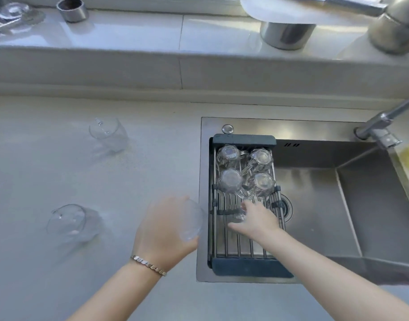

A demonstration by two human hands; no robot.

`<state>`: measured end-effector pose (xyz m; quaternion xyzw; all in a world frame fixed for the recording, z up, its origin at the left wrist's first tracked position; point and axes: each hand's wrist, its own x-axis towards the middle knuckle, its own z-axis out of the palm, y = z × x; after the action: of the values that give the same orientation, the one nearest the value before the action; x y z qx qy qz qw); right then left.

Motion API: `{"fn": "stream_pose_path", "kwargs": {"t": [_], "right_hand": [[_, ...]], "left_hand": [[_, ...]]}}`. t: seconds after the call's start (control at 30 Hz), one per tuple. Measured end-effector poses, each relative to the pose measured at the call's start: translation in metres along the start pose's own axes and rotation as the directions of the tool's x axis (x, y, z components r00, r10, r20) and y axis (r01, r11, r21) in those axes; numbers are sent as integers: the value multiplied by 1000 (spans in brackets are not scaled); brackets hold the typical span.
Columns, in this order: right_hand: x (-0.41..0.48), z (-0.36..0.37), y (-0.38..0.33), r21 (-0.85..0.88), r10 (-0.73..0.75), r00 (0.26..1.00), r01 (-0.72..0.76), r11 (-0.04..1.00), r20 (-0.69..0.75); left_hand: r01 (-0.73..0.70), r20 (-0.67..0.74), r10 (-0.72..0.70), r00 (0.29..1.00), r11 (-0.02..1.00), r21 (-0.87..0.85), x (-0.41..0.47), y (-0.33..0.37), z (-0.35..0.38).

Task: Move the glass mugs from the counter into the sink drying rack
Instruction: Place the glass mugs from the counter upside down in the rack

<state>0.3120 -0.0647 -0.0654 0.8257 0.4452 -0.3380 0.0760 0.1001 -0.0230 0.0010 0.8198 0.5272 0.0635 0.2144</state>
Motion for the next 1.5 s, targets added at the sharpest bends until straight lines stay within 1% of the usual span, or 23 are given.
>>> {"fn": "stream_pose_path", "kwargs": {"t": [0.1, 0.23, 0.33, 0.47, 0.53, 0.6, 0.67, 0.7, 0.77, 0.8, 0.83, 0.9, 0.93, 0.97, 1.0, 1.03, 1.07, 1.1, 1.17, 1.27, 1.33, 1.4, 1.5], "right_hand": [[15, 11, -26, -38, 34, 996, -37, 999, -79], [13, 18, -34, 219, 27, 990, 5, 976, -141], [5, 23, -23, 371, -49, 990, 96, 923, -134], [-1, 18, 2, 438, -179, 976, 216, 873, -124], [-4, 4, 9, 451, -262, 961, 275, 849, -93], [-13, -13, 12, 416, -411, 909, 401, 816, -69], [-30, -24, 12, 439, -562, 826, 524, 730, -52], [-39, -27, 12, 463, -605, 792, 568, 680, -83], [-53, -29, 19, 484, -613, 733, 667, 566, -295], [-59, -31, 25, 497, -567, 713, 698, 516, -413], [-62, -33, 32, 506, -511, 702, 712, 487, -496], [-66, -38, 49, 455, -448, 699, 709, 539, -558], [-66, -40, 58, 425, -418, 721, 676, 603, -553], [-65, -40, 68, 412, -374, 767, 610, 677, -522], [-63, -41, 76, 401, -316, 823, 520, 754, -473], [-60, -40, 83, 371, -258, 875, 418, 829, -409], [-56, -39, 88, 316, -217, 915, 329, 890, -341], [-51, -37, 92, 243, -196, 942, 264, 933, -273], [-40, -31, 91, 108, -204, 963, 225, 968, -175], [-21, -21, 85, 43, -181, 972, 189, 981, -148], [-11, -19, 78, 53, -122, 977, 133, 990, -173], [-3, -15, 71, -7, -90, 983, 90, 996, -159], [5, -3, 61, -102, -109, 980, 93, 990, -164]], "left_hand": [[-9, -38, 10, 999, 1000, 28, -6, -2, 0], [14, -49, -12, 999, 998, 56, -10, -9, 1], [48, -21, -47, 999, 997, 56, -11, -14, 3], [105, 30, -105, 994, 994, 11, -10, -7, 1], [176, 123, -165, 978, 981, -80, -3, 5, -5], [321, 237, -265, 935, 915, -243, 10, 18, -10], [476, 364, -336, 868, 769, -426, 26, 32, -13], [532, 433, -334, 837, 679, -506, 33, 39, -13], [616, 571, -269, 775, 522, -590, 43, 56, -12], [643, 627, -221, 747, 480, -597, 46, 65, -9], [651, 665, -167, 728, 475, -593, 49, 75, -6], [582, 670, -80, 738, 576, -573, 53, 89, 4], [490, 631, -55, 774, 683, -542, 56, 94, 12], [352, 565, -32, 824, 811, -468, 59, 95, 20], [171, 483, 6, 876, 931, -322, 62, 94, 29], [-24, 404, 74, 912, 992, -127, 66, 91, 38], [-195, 364, 166, 916, 980, 44, 69, 89, 47], [-320, 378, 241, 894, 933, 163, 71, 86, 55], [-455, 478, 286, 830, 843, 286, 72, 81, 73], [-465, 536, 225, 813, 806, 367, 73, 71, 93], [-456, 526, 221, 821, 809, 372, 73, 64, 100], [-457, 512, 236, 826, 813, 362, 71, 59, 105], [-433, 489, 235, 840, 834, 343, 70, 57, 109]]}}
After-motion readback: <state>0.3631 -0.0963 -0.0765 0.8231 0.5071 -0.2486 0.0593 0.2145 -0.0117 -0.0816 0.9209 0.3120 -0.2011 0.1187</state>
